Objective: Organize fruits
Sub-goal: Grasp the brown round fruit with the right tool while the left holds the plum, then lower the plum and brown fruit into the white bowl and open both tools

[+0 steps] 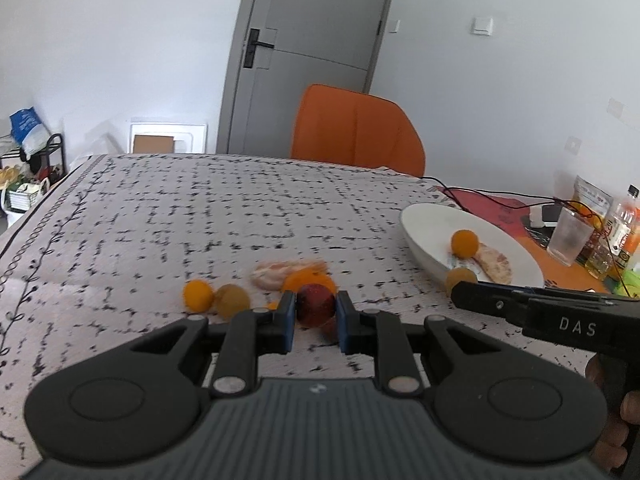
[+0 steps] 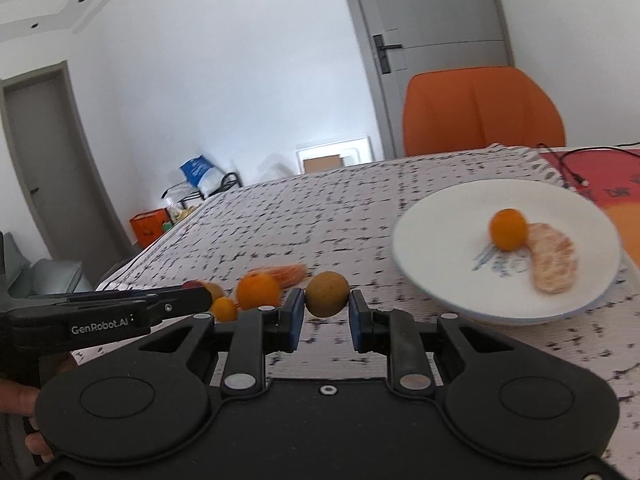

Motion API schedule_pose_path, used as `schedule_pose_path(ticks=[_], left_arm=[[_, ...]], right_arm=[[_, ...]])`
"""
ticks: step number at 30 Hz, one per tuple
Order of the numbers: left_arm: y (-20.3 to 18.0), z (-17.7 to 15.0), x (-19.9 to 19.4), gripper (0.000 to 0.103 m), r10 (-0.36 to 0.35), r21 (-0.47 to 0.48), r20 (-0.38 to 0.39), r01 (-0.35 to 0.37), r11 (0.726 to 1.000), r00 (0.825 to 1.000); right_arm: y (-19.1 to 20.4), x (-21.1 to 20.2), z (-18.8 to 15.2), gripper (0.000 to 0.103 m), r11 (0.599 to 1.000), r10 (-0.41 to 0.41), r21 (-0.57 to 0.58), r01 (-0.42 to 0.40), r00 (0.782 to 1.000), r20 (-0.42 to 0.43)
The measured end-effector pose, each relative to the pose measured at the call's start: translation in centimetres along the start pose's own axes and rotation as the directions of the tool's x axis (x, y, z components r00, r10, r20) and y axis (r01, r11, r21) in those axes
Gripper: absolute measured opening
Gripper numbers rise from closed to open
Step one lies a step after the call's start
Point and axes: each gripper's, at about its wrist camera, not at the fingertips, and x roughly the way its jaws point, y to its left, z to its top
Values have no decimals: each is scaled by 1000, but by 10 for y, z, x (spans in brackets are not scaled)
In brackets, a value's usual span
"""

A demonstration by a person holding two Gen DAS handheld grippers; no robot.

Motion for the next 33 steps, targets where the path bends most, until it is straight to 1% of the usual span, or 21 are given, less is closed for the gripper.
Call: schedule_pose_path(ticks=[7, 19, 27, 33], left_arm=[[-23, 5, 9, 20, -26, 29, 0, 26, 999, 1000], [-56, 11, 31, 20, -69, 71, -13, 69, 995, 998], [-71, 15, 42, 20, -83, 94, -20, 85, 992, 996], [-80, 20, 47, 20, -91, 112, -19, 92, 989, 996]], right_arm=[[-27, -14, 4, 22, 998, -43, 38, 42, 999, 30], [-71, -25, 2, 22, 989, -112, 102, 107, 993, 44], [-85, -28, 2, 22, 984, -137, 119, 130, 989, 55], [-91, -32, 0, 23, 983, -132, 134, 122, 989, 65]])
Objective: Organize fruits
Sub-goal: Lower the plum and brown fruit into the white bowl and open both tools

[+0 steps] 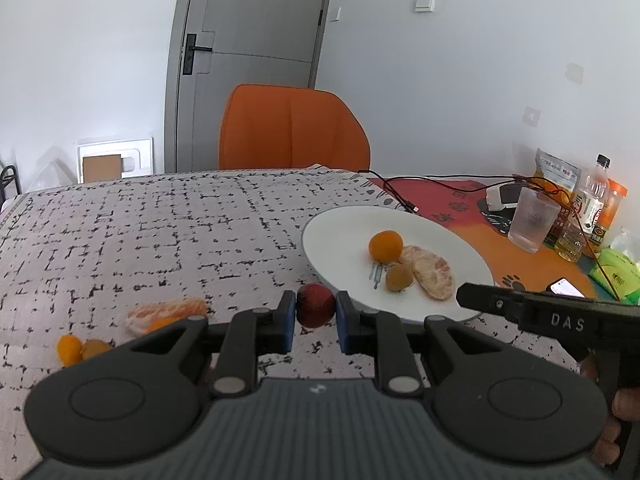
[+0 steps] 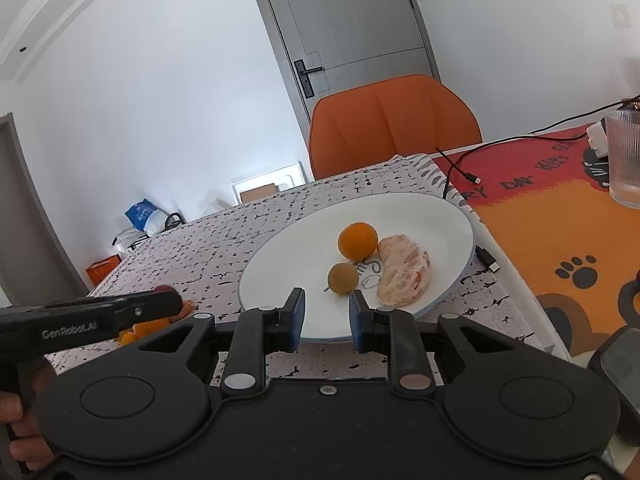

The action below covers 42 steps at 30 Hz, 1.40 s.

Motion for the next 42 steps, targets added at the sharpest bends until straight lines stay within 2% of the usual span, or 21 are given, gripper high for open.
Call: schedule_pose_path(ticks=[3, 22, 25, 32, 36, 37, 40, 42], left_arm=[[-5, 4, 5, 20, -5, 13, -1, 5, 1000, 1000], [-42, 18, 39, 20, -59, 77, -17, 60, 995, 998], [-44, 20, 41, 28, -41, 78, -20, 42, 996, 999], [-35, 15, 35, 56, -1, 75, -27, 3, 997, 1000], [-27, 12, 26, 64, 26, 75, -22, -24, 997, 999], [-24, 12, 24, 69, 32, 74, -22, -31, 997, 999], [-17, 10, 16, 76, 53, 70, -8, -52, 996, 999], [-12, 10, 12, 79, 65, 64, -2, -65, 996, 998]], right_arm=[[-2, -3, -1, 28, 1000, 4, 9, -4, 1000, 4], [-21, -15, -7, 32, 999, -8, 48, 8, 1000, 5], [-23, -16, -8, 36, 999, -11, 53, 11, 1000, 9], [-24, -17, -7, 39, 998, -7, 55, 7, 1000, 11], [-19, -18, -6, 41, 999, 1, 53, -2, 1000, 15], [-18, -18, -5, 41, 999, 3, 51, -4, 1000, 16], [-11, -17, -5, 45, 999, 9, 39, -9, 1000, 18], [-8, -16, -4, 54, 999, 8, 34, -9, 1000, 17]])
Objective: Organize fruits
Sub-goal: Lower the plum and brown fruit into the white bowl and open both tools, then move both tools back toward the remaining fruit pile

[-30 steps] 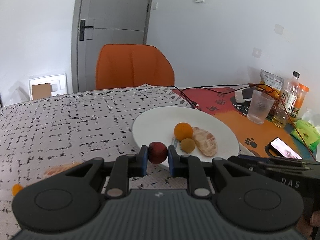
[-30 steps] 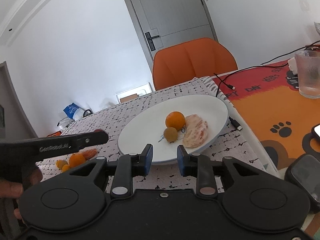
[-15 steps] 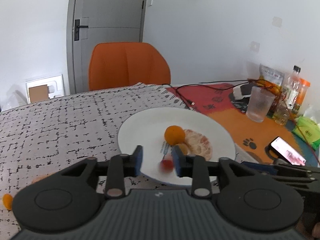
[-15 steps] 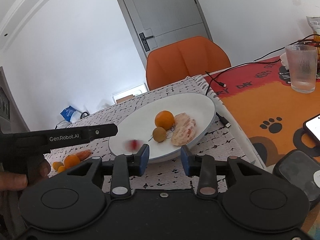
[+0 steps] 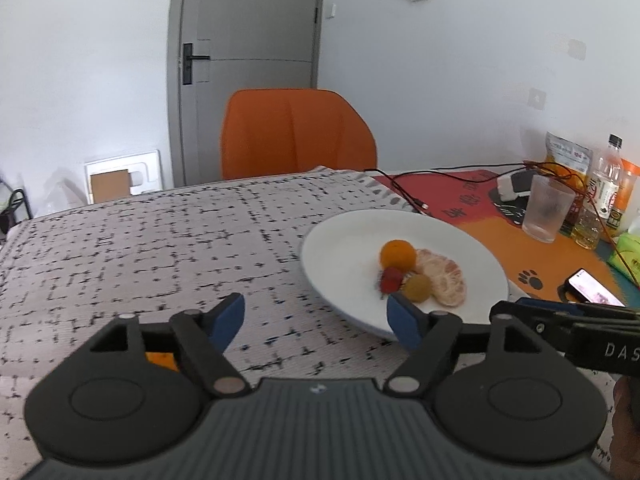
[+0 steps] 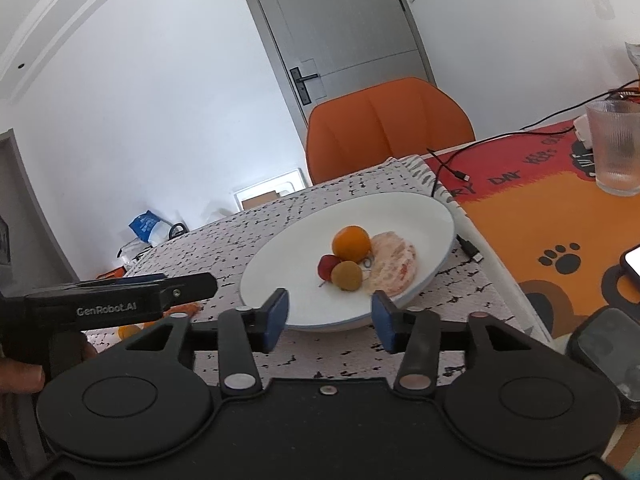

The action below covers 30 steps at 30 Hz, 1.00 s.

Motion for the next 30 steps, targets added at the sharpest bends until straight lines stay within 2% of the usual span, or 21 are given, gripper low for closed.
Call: schedule_pose_path(ticks=[4, 10, 13, 14, 16, 22, 26, 30], left_arm=[[13, -3, -11, 89, 25, -17, 23, -25, 1000, 999], [30, -8, -23, 92, 65, -32, 27, -64, 997, 998], [37, -10, -29, 94, 76, -39, 27, -75, 996, 997], [39, -11, -31, 94, 80, -43, 27, -79, 996, 996], [44, -14, -35, 95, 82, -48, 20, -81, 996, 996], [61, -22, -49, 97, 73, -82, 19, -71, 994, 997], [71, -24, -59, 102, 157, -100, 39, -152, 983, 987], [87, -25, -65, 103, 157, -154, 31, -151, 977, 987]], right_arm=[[8, 2, 1, 56, 1000, 1, -10, -1, 1000, -3], [20, 7, 0, 70, 1000, 9, -27, -9, 1000, -10], [28, 8, -1, 86, 999, 27, -35, -28, 1000, -6], [32, 8, -1, 96, 999, 31, -42, -31, 1000, 0], [39, 7, -1, 102, 997, 38, -61, -37, 999, 16], [51, 14, -2, 103, 995, 76, -62, -76, 997, 1], [58, 18, -4, 103, 995, 77, -68, -77, 997, -8], [63, 21, -5, 103, 994, 78, -71, -79, 997, -17]])
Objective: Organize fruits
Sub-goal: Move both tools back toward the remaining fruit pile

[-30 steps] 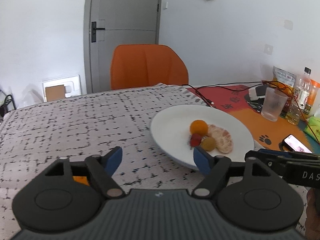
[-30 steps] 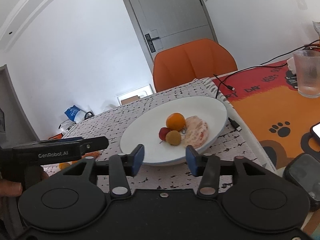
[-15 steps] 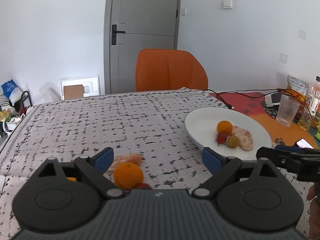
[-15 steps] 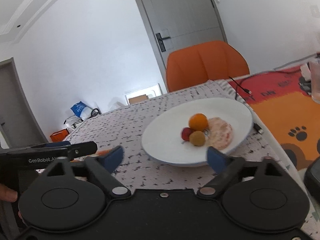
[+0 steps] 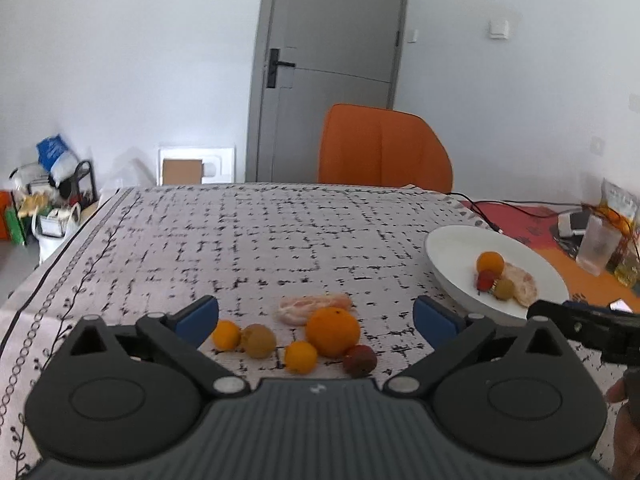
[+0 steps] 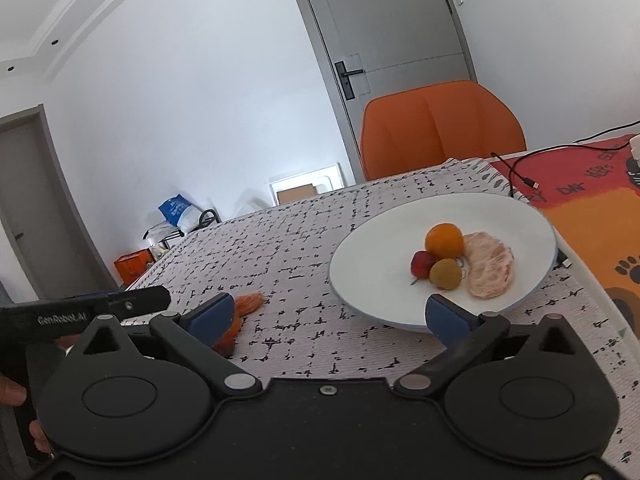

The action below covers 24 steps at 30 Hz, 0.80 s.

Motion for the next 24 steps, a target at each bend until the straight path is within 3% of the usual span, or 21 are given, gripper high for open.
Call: schedule_pose_path(ticks=[8, 24], left_arm=[[24, 0, -9, 103, 38, -46, 13, -38, 998, 999], [60, -4, -15, 103, 49, -103, 12, -48, 994, 999]], right_arm=[[12, 5, -1, 103, 1000, 16, -12, -16, 1000, -12], [38, 17, -3, 103, 997, 56, -53, -58, 998, -28]])
